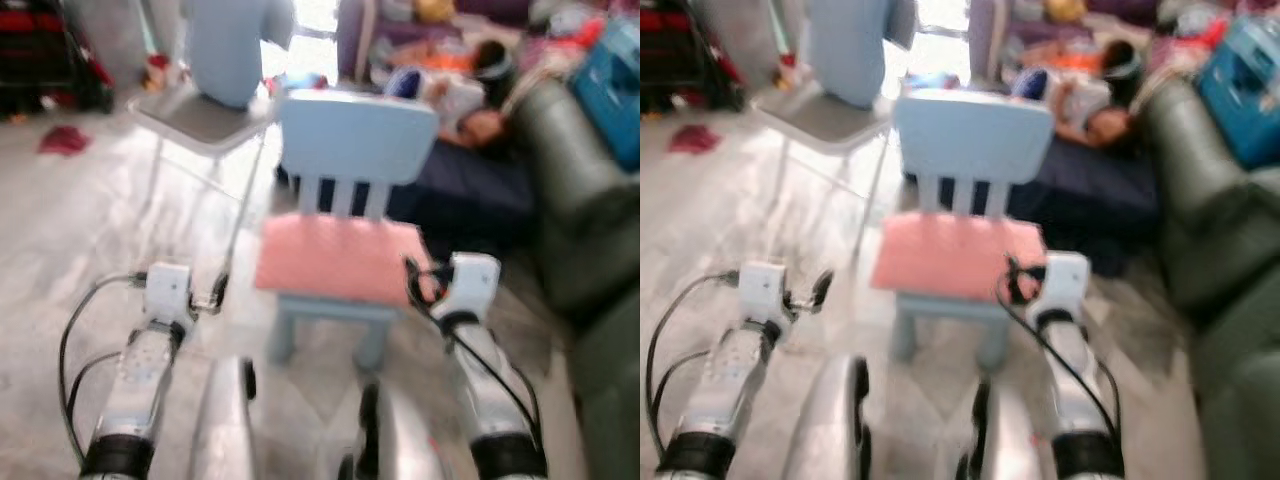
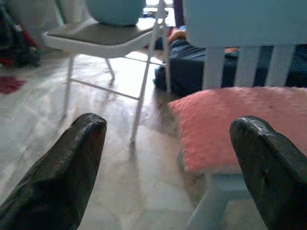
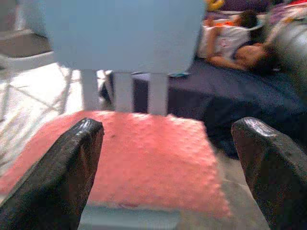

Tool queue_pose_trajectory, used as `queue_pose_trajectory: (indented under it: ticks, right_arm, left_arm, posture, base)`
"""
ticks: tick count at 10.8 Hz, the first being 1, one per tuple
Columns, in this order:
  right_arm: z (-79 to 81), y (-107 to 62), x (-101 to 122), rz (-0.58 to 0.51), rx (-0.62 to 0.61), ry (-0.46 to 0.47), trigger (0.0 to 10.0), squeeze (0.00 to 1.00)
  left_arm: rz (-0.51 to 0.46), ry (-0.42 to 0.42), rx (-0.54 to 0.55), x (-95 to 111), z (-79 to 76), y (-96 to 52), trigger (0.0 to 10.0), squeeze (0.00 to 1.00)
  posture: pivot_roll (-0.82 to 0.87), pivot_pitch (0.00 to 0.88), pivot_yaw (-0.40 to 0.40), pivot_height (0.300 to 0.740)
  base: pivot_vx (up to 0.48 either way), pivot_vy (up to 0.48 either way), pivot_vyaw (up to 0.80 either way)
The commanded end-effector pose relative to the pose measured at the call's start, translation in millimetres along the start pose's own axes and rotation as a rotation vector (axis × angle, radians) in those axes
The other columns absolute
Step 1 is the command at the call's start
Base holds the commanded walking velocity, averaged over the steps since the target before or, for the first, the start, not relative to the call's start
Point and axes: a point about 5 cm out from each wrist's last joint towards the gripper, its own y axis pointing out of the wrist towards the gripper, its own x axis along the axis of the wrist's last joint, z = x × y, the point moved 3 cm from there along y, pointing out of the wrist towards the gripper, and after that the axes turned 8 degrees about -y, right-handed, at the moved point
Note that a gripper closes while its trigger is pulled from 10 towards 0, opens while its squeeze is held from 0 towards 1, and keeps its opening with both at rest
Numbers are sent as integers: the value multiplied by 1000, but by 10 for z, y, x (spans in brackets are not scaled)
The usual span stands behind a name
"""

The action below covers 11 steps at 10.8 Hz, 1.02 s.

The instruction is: Move the pillow to the sofa

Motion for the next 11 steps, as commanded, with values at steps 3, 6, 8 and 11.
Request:
queue_pose_trajectory:
  ticks: [3,6,8,11]
  right_arm:
    - [-5,10,-23,13,7,-7,10000,0]
    - [-2,15,-25,13,10,-12,10000,0]
    - [3,14,-33,16,12,-14,10000,0]
    - [17,11,-40,17,16,-15,10000,0]
  left_arm:
    - [30,-10,-3,-88,4,-40,10000,0]
    - [27,-10,-7,-78,-3,-42,10000,0]
    - [29,-13,-8,-79,-6,-39,10000,0]
    - [33,-9,-7,-89,-8,-46,10000,0]
  posture:
    - [39,93,-70,611]
    - [38,97,-70,611]
    - [37,100,-69,611]
    - [38,101,-71,611]
  base:
    - [92,0,0]
    - [344,0,0]
    - [368,0,0]
    - [365,0,0]
